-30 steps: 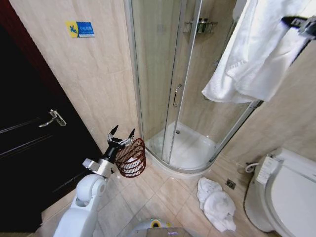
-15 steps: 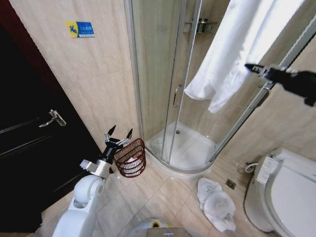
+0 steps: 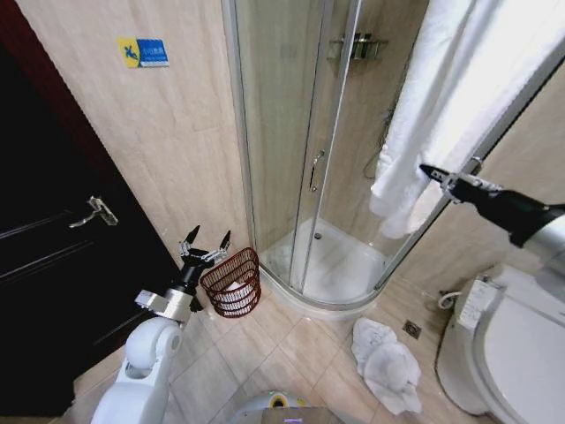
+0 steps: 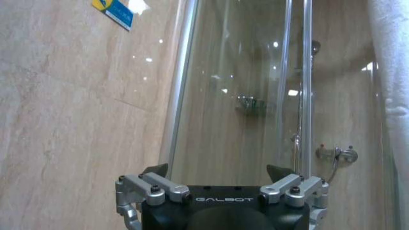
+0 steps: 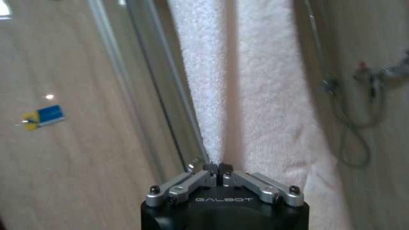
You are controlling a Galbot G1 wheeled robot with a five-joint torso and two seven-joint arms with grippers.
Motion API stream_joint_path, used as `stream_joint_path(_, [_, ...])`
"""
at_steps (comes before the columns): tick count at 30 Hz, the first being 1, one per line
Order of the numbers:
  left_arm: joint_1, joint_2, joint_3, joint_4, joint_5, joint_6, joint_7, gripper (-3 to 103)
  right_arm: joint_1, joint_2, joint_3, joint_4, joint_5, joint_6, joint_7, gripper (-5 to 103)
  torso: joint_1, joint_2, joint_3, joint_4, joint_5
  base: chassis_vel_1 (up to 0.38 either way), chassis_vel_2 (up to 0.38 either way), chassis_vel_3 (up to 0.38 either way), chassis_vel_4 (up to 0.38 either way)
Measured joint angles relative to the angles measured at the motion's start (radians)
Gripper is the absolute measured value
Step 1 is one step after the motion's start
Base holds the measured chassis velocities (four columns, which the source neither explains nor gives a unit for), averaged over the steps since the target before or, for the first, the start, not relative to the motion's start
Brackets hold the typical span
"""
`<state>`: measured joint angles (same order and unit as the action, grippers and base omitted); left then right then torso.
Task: Discard the used towel into the hamper.
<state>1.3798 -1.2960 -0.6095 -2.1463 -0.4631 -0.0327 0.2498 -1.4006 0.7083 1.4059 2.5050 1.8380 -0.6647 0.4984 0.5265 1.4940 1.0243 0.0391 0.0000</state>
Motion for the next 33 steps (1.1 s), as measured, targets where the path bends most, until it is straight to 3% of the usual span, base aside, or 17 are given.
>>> stream_joint_path(10, [0.013,0.007,-0.014,0.006,-0.010,-0.025,0.005,100,-0.110,0.161,-0.009,-0.002,-0.123,-0.012,-0.047,1,0.000,0.000,0.000,0.0000,-0.0002,0.000,0.000,0.000,0.000])
stream_joint_path(13, [0.015,0.006,-0.013,0.007,-0.011,-0.031,0.007,100,-0.170,0.243,-0.011,-0.003,-0.197,-0.041,-0.126,1,0.000,0.000,0.000,-0.0002,0.0001,0.000,0.000,0.000,0.000])
stream_joint_path(17, [0.010,0.005,-0.009,0.009,-0.011,-0.031,0.008,100,-0.189,0.271,-0.010,-0.003,-0.214,-0.056,-0.139,1,0.000,0.000,0.000,-0.0002,0.0000,0.000,0.000,0.000,0.000])
stream_joint_path(21, [0.005,0.003,-0.004,0.010,-0.011,-0.030,0.009,100,-0.179,0.274,-0.017,-0.004,-0.223,-0.042,-0.149,1,0.000,0.000,0.000,-0.0002,0.0002,0.000,0.000,0.000,0.000])
stream_joint_path(28, [-0.002,0.003,0.000,0.013,-0.011,-0.028,0.009,100,-0.109,0.181,-0.023,-0.004,-0.286,0.022,-0.202,-2,0.000,0.000,0.000,0.0003,-0.0002,0.000,0.000,0.000,0.000])
stream_joint_path(33, [-0.003,0.004,-0.001,0.017,-0.011,-0.029,0.008,100,-0.120,0.180,-0.016,-0.005,-0.371,0.052,-0.239,19,0.000,0.000,0.000,-0.0001,0.0001,0.000,0.000,0.000,0.000])
